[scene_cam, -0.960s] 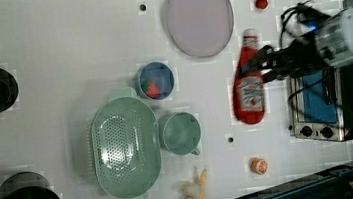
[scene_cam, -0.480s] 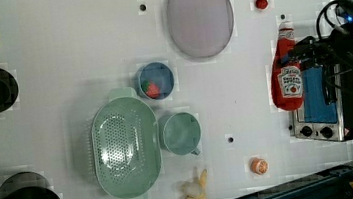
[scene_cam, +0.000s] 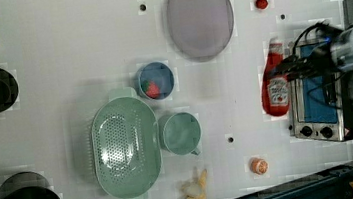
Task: Pick ketchup from strainer and place it on the table
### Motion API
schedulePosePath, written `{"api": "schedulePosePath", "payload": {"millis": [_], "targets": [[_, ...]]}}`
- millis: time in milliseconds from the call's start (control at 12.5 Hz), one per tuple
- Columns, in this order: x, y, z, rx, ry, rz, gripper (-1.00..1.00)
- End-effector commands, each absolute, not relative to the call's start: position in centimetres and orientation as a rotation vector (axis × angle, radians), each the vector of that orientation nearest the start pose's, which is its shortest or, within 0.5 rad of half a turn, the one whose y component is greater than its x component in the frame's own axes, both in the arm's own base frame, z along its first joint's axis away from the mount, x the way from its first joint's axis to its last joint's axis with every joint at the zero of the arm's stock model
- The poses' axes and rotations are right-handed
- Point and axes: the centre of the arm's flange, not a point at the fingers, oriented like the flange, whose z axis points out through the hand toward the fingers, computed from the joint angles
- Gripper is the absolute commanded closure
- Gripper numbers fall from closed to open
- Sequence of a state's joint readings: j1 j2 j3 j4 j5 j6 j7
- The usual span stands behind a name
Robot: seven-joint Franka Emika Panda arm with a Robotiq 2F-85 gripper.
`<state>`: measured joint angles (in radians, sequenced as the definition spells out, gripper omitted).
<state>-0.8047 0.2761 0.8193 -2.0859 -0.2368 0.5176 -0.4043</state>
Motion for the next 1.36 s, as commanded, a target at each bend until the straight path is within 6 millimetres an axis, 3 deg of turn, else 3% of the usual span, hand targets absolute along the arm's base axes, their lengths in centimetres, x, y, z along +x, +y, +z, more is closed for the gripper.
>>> {"api": "schedulePosePath", "payload": {"millis": [80, 240, 480, 560, 640, 800, 1040, 1360], "targets": [[53.3, -2.7, 27.8, -3.109, 0.313, 0.245, -0.13], [52.4, -2.8, 25.4, -3.08, 0.327, 0.192, -0.2], [51.7, -2.2, 23.2, -3.048, 0.316, 0.194, -0.82], [51.9, -2.3, 23.4, -3.054, 0.311, 0.185, -0.99], [52.4, -2.5, 24.3, -3.066, 0.312, 0.159, -1.0], [54.3, -2.6, 28.3, -3.098, 0.319, 0.03, -1.0], [56.4, -3.0, 36.6, -3.18, 0.417, -0.08, -1.0], [56.5, -3.1, 47.0, -3.021, 1.054, -0.017, -1.0]]}}
